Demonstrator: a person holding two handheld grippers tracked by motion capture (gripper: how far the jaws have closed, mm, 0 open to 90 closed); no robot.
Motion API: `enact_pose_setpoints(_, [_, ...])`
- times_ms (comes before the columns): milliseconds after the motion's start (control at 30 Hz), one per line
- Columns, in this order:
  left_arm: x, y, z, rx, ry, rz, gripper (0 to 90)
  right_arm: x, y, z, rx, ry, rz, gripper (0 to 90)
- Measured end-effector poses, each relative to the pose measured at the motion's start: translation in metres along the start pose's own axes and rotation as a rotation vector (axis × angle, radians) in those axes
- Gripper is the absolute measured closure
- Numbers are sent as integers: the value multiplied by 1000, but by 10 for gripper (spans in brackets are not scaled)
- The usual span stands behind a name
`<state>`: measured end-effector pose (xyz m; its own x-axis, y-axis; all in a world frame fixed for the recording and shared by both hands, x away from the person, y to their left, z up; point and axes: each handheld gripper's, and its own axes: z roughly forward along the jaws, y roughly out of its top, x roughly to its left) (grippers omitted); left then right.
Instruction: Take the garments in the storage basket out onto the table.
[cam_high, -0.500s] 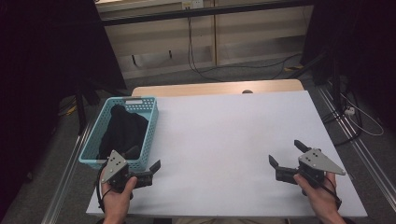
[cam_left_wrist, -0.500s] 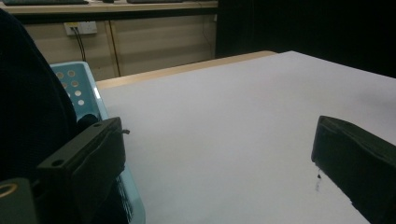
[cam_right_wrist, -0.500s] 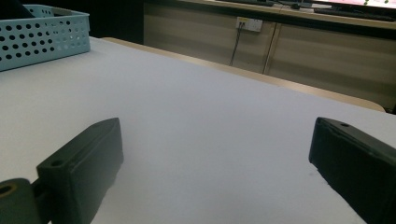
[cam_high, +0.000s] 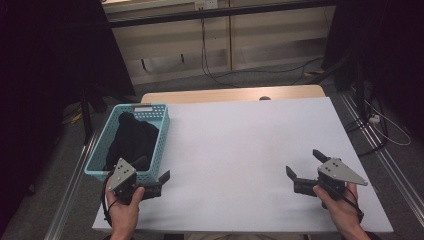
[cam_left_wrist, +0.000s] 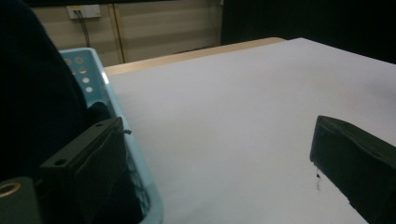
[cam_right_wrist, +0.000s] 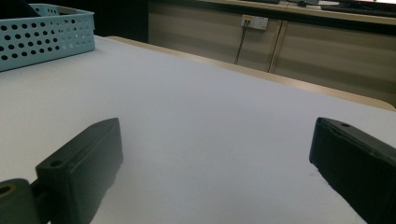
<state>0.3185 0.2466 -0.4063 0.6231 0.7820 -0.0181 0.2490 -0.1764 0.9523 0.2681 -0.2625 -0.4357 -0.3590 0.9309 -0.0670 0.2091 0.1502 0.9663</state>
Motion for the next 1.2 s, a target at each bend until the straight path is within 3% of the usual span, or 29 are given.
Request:
enact_pose_setpoints(67, [2,2,-1,11,7,13,39,0,0,0,1,0,0,20])
enact_pose_setpoints(133, [4,7,-3,19,26,56,38,0,1,1,-3,6,-2,20])
enact_pose_setpoints(333, [15,16,-4,28,33,18,48,-1,0,3,6,13,10,20])
enact_pose_setpoints(433, [23,23,-2,50,15,2,48,0,0,4,6,24,4,20])
enact_pose_setpoints(500, [25,26,-3,54,30,-4,43,1,0,5,7,28,0,20])
enact_pose_setpoints(600, [30,33,-8,67,17,18,48,1,0,6,8,25,-3,20])
enact_pose_setpoints(800, [54,42,-17,97,72,-20,28,1,0,8,18,23,-7,20])
enact_pose_setpoints(900, [65,44,-15,146,79,-28,33,2,0,8,21,25,3,19])
enact_pose_setpoints(1033, [74,46,-11,163,103,-63,29,1,-1,9,24,26,0,19])
enact_pose_setpoints(1200, [85,50,-3,190,135,-60,40,2,-1,10,29,30,-3,19])
